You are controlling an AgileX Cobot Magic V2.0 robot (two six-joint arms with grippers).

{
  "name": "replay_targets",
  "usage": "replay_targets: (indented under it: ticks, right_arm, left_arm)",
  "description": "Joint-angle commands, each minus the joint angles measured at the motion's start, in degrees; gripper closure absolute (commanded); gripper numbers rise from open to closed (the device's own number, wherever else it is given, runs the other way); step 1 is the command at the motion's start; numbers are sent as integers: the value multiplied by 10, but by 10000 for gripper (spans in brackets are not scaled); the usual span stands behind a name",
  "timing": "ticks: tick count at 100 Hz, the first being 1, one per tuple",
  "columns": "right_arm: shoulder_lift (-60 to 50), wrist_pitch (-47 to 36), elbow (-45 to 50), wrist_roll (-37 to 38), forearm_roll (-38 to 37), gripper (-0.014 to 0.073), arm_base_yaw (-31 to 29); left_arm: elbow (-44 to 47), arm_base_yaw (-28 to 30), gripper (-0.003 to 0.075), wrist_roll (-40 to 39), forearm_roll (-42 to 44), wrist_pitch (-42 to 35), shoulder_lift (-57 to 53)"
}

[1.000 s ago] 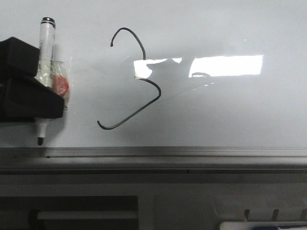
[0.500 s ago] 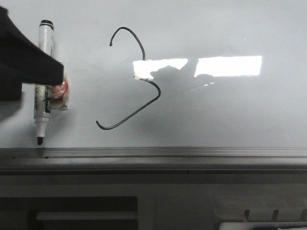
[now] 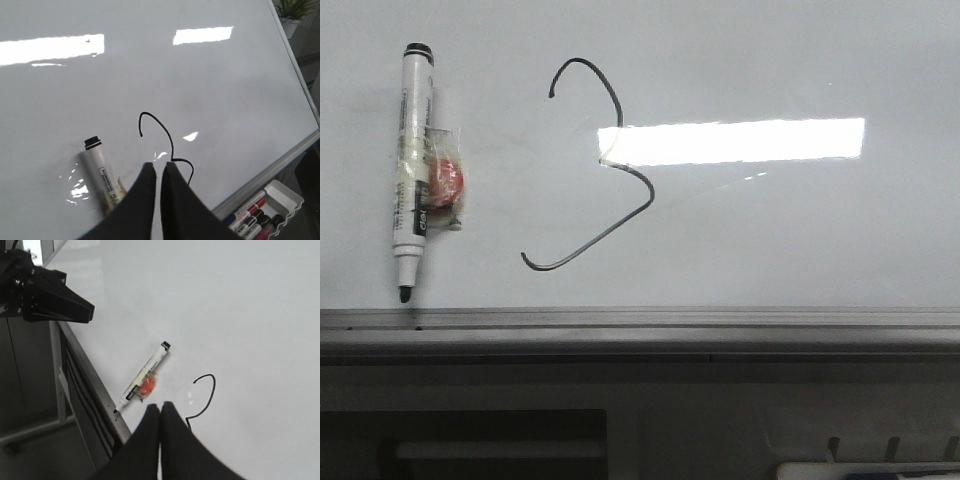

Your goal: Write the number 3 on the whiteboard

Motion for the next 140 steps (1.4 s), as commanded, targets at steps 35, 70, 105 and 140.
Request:
replay_targets:
  ticks: [35,70,105,140]
  right_arm:
    - [-292,-143,260,1,3,655,-4]
    - [-331,-142,298,1,3,655,-4]
    - [-331,-142,298,1,3,655,-4]
    - [-331,-142,298,1,3,655,-4]
  left_arm:
    - [-13,1,741,2,74,156,-106]
    - [-13,1,741,2,70,170,-119]
    - [-13,1,741,2,70,170,-119]
    - [-13,1,741,2,70,167,-119]
